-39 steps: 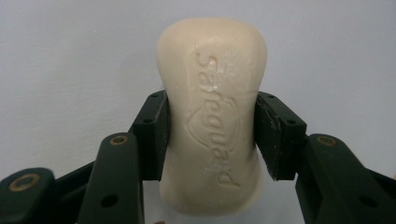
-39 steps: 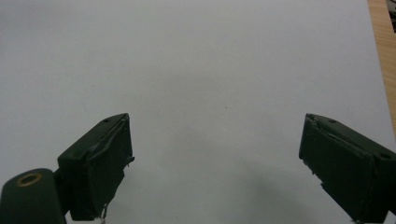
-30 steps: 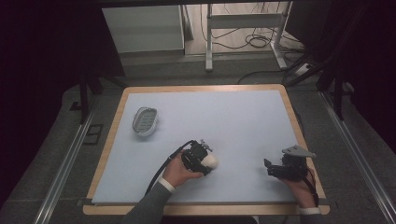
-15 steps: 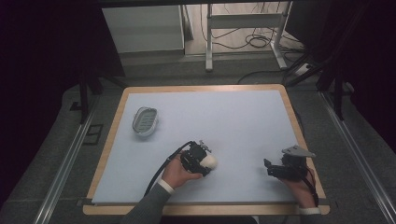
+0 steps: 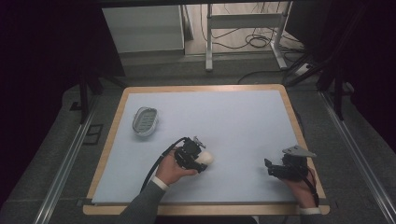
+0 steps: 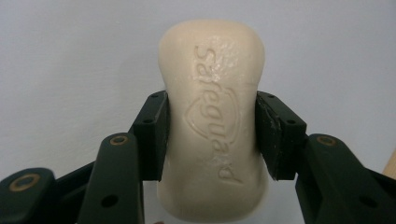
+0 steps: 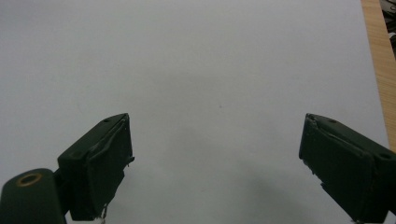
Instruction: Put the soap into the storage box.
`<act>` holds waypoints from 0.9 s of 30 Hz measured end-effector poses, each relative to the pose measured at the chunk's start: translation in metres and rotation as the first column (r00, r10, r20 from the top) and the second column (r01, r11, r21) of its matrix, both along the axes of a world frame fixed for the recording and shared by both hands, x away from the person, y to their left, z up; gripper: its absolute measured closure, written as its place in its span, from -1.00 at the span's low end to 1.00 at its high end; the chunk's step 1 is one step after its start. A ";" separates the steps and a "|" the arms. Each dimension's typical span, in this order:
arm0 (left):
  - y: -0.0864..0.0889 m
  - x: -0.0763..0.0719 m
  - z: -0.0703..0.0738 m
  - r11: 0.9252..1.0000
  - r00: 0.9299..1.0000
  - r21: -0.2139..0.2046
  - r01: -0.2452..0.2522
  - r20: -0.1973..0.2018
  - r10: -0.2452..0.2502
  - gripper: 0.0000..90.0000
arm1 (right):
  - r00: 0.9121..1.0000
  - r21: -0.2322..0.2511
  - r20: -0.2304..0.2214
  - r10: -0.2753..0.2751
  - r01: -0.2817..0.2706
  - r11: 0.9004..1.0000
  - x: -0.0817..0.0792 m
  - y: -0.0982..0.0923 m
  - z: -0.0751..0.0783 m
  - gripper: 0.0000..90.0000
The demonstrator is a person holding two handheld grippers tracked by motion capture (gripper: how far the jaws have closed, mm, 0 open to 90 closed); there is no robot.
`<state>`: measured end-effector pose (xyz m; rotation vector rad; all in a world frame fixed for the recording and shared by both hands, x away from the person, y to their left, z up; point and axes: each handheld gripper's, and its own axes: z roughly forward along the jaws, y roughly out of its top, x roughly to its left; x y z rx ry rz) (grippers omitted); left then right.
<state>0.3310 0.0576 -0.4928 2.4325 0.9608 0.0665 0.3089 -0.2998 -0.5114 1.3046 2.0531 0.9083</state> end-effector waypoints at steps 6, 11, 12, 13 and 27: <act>0.011 0.003 0.004 1.000 1.000 -0.025 -0.012 -0.002 0.012 0.09 | 1.000 0.001 0.001 -0.002 0.002 1.000 0.000 -0.001 0.000 -0.79; 0.019 0.006 0.006 0.999 1.000 -0.028 -0.023 -0.006 0.022 0.09 | 1.000 0.003 -0.005 -0.004 0.004 1.000 0.001 -0.002 -0.001 -0.79; 0.021 0.007 0.007 0.999 1.000 -0.030 -0.028 -0.005 0.028 0.09 | 1.000 0.003 -0.005 -0.004 0.004 1.000 0.001 -0.002 -0.001 -0.79; 0.025 0.009 0.008 0.999 0.999 -0.025 -0.036 -0.004 0.036 0.09 | 1.000 0.003 -0.004 -0.004 0.004 1.000 0.001 -0.002 -0.001 -0.79; 0.063 0.020 0.018 0.994 0.994 -0.024 -0.111 0.006 0.111 0.09 | 1.000 -0.003 -0.008 -0.004 0.004 1.000 0.001 -0.001 -0.002 -0.79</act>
